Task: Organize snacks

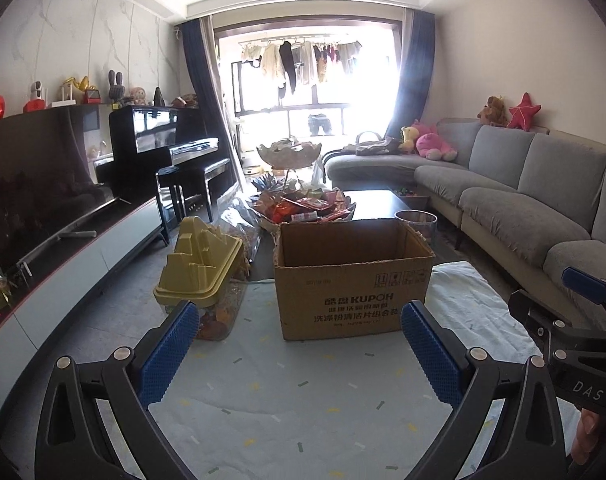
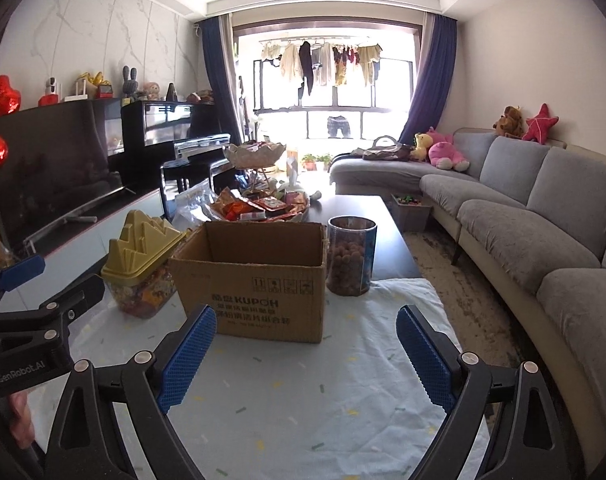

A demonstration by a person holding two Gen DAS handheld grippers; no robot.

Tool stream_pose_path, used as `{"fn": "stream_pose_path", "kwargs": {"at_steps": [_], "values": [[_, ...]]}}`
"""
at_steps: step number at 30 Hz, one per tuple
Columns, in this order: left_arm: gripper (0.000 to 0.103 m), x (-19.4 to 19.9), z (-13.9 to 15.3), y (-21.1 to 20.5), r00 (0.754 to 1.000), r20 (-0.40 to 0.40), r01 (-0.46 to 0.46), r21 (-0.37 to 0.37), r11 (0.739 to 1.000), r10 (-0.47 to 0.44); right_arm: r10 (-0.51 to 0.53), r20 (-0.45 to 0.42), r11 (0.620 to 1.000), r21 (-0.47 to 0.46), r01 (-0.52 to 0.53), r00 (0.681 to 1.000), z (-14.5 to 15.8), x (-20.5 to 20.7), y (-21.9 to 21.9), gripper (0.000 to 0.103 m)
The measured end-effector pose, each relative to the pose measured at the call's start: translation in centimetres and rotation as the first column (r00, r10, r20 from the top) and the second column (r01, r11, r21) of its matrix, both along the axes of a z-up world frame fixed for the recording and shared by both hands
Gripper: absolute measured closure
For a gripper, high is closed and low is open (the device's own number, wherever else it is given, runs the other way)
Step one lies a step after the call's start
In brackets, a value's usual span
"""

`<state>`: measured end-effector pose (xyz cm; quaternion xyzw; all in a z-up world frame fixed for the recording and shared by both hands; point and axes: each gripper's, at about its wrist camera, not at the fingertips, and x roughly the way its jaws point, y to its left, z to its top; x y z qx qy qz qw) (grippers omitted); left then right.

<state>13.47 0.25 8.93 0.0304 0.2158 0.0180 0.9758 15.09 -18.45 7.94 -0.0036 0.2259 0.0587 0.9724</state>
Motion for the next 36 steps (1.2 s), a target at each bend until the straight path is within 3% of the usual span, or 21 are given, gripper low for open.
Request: {"fn": "stream_pose_path", "kwargs": {"at_steps": [18,36], "values": [[0.0,-2.9,0.3,0.1,0.999,0.05,0.008,-0.007,1.0,-0.007,-0.008,-0.016,1.0,0.029,0.008,1.0,-1.0,-2.3,-0.7,0.011],[0.0,-3.2,-0.1,0.4,0.999,0.034,0.007,-0.016,1.0,-0.006,-0.01,-0.018,1.0,0.022,0.011,1.0,-0.7,-2.8,-0.4,0.011]]}}
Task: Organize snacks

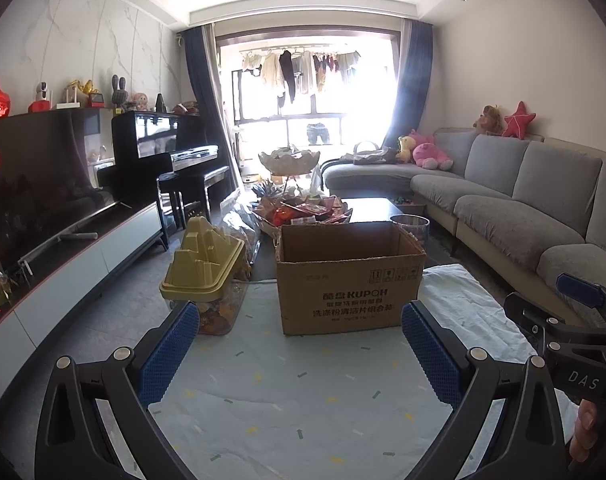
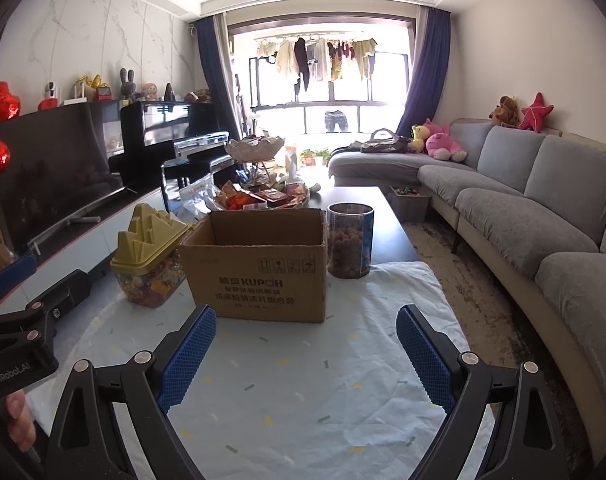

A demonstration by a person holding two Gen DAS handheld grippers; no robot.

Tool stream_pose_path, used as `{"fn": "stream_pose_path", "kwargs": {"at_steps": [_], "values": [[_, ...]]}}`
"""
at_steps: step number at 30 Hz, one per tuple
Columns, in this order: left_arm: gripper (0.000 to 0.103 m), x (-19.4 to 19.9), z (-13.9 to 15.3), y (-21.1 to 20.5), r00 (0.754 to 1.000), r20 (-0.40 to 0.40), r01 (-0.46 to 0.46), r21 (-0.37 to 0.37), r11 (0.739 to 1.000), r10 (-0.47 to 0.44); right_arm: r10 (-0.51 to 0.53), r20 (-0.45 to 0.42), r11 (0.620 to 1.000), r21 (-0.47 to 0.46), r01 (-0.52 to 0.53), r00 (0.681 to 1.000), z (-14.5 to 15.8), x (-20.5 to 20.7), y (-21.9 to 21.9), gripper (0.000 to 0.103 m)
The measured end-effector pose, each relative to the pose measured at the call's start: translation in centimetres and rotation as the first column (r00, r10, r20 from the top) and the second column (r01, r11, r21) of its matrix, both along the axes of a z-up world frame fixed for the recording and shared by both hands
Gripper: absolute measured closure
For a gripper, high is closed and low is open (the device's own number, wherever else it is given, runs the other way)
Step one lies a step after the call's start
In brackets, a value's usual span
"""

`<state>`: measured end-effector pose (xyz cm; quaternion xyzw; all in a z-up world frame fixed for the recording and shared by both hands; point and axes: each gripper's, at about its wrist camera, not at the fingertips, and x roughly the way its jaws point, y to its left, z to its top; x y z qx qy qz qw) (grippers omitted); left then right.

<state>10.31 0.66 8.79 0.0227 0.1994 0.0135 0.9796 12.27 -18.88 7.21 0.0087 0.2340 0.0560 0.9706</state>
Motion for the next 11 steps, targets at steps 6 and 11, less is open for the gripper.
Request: {"fn": "stream_pose_path", "kwargs": {"at_steps": [6,11], "values": [[0.0,0.28,-0.07,0.07,1.0,-0.013,0.002,-0.011,1.0,-0.002,0.0,-0.005,1.0,0.003,0.0,1.0,-0.06,0.09,-0.03,0.011],[0.0,0.29,-0.1,0.06,1.0,-0.013,0.002,-0.013,1.0,-0.003,-0.001,-0.004,1.0,0.002,0.001,1.0,-0.1,0.09,-0.05,0.011]]}}
